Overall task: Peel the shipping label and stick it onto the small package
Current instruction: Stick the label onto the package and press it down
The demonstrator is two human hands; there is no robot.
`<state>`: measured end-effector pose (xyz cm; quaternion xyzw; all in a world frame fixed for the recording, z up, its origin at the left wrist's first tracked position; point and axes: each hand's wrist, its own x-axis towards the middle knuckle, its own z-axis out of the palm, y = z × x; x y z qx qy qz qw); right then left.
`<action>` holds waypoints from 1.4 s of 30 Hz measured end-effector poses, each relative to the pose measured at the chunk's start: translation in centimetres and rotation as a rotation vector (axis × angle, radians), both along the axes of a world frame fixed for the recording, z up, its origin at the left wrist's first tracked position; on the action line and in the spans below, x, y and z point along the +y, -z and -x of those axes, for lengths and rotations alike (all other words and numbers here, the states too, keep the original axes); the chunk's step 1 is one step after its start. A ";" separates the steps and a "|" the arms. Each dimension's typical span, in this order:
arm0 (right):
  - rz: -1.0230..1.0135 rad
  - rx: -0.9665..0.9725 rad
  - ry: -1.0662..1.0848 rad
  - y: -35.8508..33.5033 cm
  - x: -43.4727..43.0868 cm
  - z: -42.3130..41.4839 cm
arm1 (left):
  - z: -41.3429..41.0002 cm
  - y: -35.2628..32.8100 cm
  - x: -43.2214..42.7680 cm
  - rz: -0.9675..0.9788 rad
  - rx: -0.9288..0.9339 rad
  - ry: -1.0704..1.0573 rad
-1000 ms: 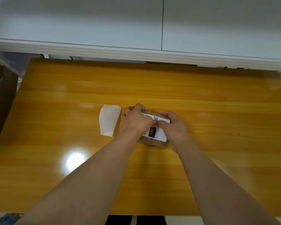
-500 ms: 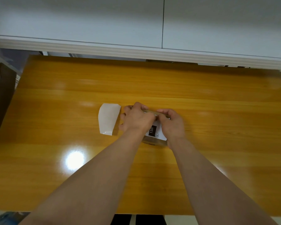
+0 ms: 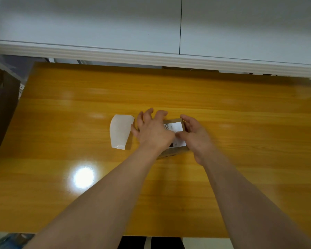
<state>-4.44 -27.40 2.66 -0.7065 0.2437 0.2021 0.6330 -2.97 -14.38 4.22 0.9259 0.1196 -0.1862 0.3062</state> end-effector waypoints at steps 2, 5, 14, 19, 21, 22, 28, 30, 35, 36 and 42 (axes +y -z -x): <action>0.005 -0.007 -0.019 0.3 0.4 0.2 | 0.0 0.1 0.1 0.016 0.037 0.034; 0.014 -0.027 0.007 0.4 0.5 0.3 | 0.0 0.6 0.1 0.061 0.058 -0.007; 0.014 -0.015 0.129 0.5 1.0 -0.2 | -0.3 1.0 -0.2 0.136 0.053 -0.143; -0.002 0.013 0.217 0.4 1.1 -0.5 | -0.5 0.6 -0.5 0.120 0.056 -0.187; -0.007 0.024 0.242 0.5 1.2 -0.6 | -0.6 0.4 -0.7 0.123 0.061 -0.209; -0.009 0.031 0.251 0.5 1.3 -0.7 | -0.7 0.3 -0.7 0.124 0.063 -0.218; -0.012 0.053 0.311 0.6 1.7 -1.2 | -0.9 0.1 -1.1 0.131 0.069 -0.258; -0.005 0.049 0.319 0.7 1.8 -1.3 | -0.9 0.1 -1.2 0.127 0.067 -0.265; 0.007 0.025 0.339 0.6 2.1 -1.2 | -0.9 0.2 -1.2 0.120 0.057 -0.276; 0.011 0.021 0.340 0.6 2.1 -1.2 | -0.9 0.3 -1.2 0.118 0.053 -0.276; 0.021 -0.001 0.280 0.6 1.5 -1.1 | -0.7 0.7 -1.2 0.134 0.045 -0.306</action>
